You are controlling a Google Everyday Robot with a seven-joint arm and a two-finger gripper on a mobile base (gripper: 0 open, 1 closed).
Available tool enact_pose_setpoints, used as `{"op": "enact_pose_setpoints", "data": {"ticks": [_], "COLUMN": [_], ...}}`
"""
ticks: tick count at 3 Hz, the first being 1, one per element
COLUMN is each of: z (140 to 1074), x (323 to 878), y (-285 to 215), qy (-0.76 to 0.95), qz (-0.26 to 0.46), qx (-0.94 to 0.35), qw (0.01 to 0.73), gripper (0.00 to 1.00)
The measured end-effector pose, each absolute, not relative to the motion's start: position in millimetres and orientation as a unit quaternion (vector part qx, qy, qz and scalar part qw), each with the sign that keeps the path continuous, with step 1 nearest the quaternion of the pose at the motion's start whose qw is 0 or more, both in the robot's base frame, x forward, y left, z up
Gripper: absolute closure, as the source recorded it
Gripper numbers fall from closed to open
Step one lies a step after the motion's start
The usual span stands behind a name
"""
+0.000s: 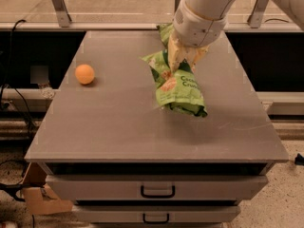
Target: Move green rice chip bag near orange
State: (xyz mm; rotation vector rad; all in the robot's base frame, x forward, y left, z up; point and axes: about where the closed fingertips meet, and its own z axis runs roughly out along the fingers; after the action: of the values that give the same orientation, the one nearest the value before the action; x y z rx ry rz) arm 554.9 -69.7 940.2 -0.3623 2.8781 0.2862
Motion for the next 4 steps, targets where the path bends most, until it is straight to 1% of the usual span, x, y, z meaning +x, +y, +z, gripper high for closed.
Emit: {"op": "enact_pose_setpoints", "data": {"ticks": [1,2,3,4], "z": [961.3,971.0,971.0,969.7], "x": [571.1,592.4,592.4,606.8], "y": [-53.8,-27.3,-27.3,-13.0], "qy": [0.971,0.953,0.953,0.943], "qz": [0.093,0.092,0.092,0.078], "qx": [-0.144,-0.186,-0.186,-0.214], "qw": [0.166,0.219,0.219,0.242], "gripper": [1.0,1.0,1.0,1.0]}}
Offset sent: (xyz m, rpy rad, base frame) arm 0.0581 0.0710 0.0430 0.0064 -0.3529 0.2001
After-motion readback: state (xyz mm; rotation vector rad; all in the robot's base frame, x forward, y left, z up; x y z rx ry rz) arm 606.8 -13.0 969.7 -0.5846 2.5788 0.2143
